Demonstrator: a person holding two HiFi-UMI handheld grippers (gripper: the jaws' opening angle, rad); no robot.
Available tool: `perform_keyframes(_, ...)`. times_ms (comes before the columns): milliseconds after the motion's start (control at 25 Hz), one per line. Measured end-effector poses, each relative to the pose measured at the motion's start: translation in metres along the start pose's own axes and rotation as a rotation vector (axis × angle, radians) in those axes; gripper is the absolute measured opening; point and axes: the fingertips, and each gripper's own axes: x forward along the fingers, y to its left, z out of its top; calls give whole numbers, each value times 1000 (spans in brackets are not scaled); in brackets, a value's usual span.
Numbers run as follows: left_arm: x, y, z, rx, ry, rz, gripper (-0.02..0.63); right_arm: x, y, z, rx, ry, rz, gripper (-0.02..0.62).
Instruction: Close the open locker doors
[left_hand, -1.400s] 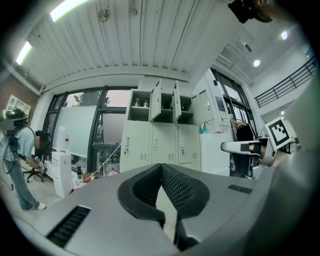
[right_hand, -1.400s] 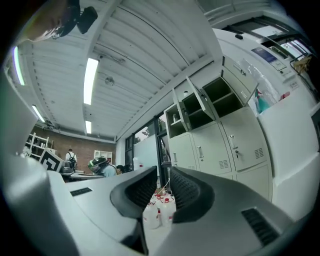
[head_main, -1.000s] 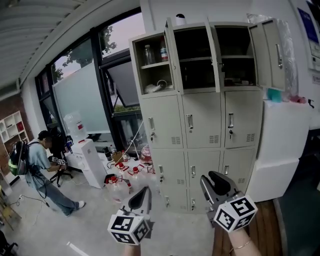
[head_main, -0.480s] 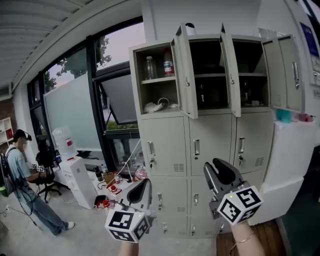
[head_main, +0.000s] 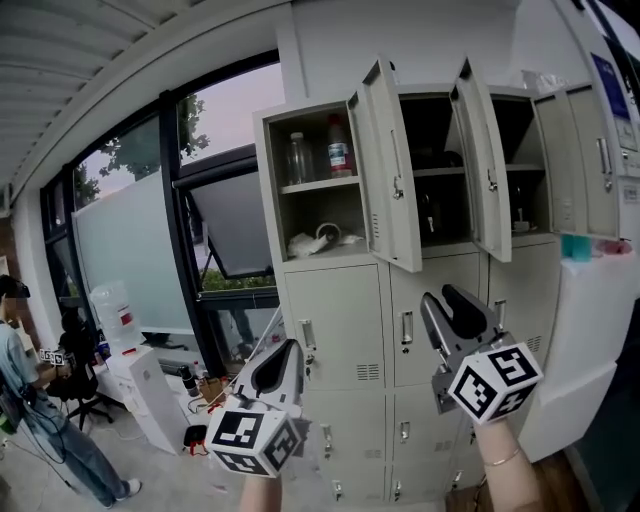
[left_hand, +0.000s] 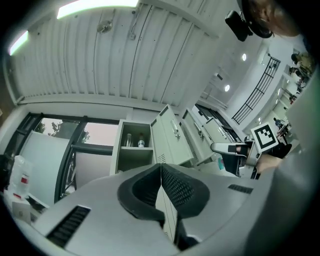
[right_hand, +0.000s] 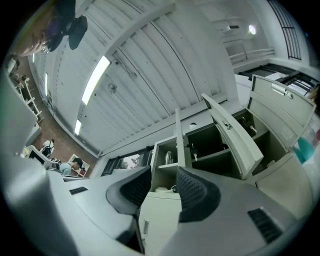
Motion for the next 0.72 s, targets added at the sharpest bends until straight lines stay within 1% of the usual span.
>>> perform_keyframes(200, 27, 19, 10, -10, -33, -4, 21, 26, -19, 7, -34, -7, -15, 144)
perform_keyframes(320, 45, 25, 16, 5, -51, -8, 21, 43, -33, 7, -47, -10, -11, 146)
perform_keyframes(440, 66, 26, 18, 29, -64, -6, 21, 58, -49, 5, -38, -22, -1, 147)
perform_keyframes(600, 91, 26, 20, 51, -80, -2, 21, 77, -63, 0, -17, -26, 31, 153)
perform_keyframes(720, 110, 27, 20, 58, -95, 4, 21, 86, -66, -3, -6, -38, 79, 156)
